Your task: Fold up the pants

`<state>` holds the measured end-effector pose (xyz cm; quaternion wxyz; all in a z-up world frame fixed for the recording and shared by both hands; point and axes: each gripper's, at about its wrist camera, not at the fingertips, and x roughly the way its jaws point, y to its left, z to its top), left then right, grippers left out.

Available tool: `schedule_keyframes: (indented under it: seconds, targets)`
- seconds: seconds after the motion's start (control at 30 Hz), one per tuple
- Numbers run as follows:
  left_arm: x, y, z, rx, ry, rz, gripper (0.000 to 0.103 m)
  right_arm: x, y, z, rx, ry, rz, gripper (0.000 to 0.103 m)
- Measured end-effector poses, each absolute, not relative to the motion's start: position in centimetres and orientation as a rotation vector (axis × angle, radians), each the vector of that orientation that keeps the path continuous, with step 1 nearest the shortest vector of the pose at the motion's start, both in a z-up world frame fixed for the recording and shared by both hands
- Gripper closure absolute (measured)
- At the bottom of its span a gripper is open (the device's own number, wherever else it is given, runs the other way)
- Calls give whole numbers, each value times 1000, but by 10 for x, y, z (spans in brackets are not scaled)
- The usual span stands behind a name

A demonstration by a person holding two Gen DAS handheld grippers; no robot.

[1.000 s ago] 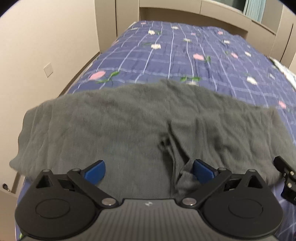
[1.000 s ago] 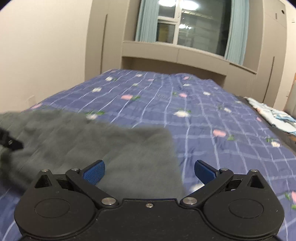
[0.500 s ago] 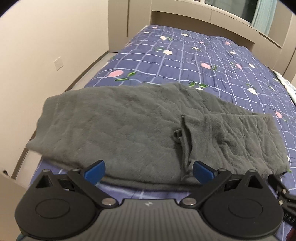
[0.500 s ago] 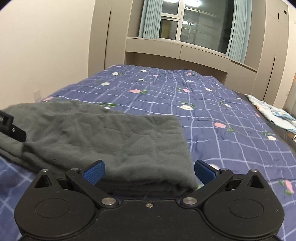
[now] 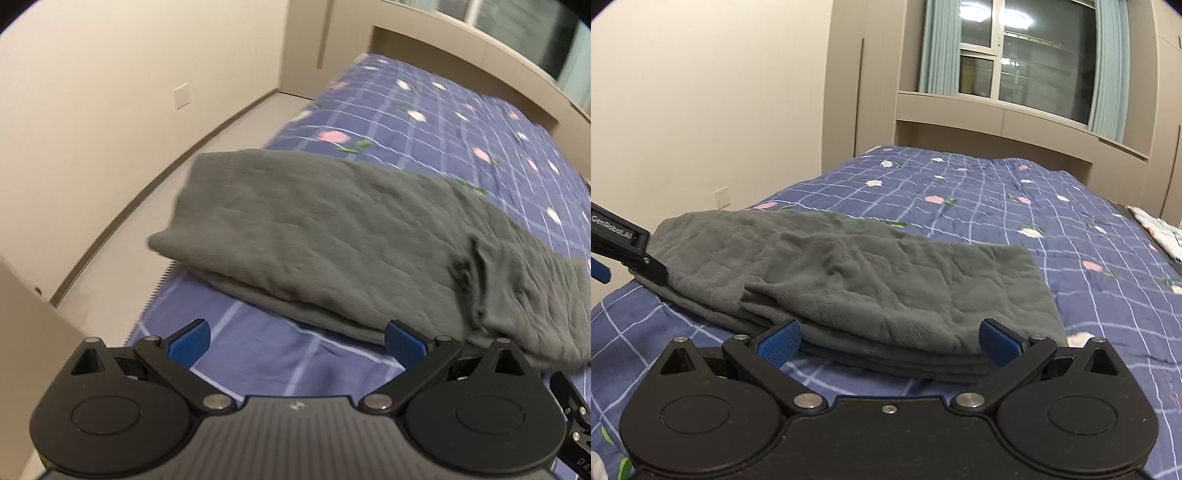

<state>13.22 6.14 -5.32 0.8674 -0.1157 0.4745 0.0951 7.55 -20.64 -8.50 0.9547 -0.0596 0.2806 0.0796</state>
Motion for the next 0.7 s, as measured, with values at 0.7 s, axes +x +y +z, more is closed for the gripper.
schedule_keyframes:
  seconds: [0.7]
  targets:
    - [143, 164, -100, -603, 874, 240, 1, 175, -130, -118, -298, 599, 93, 0]
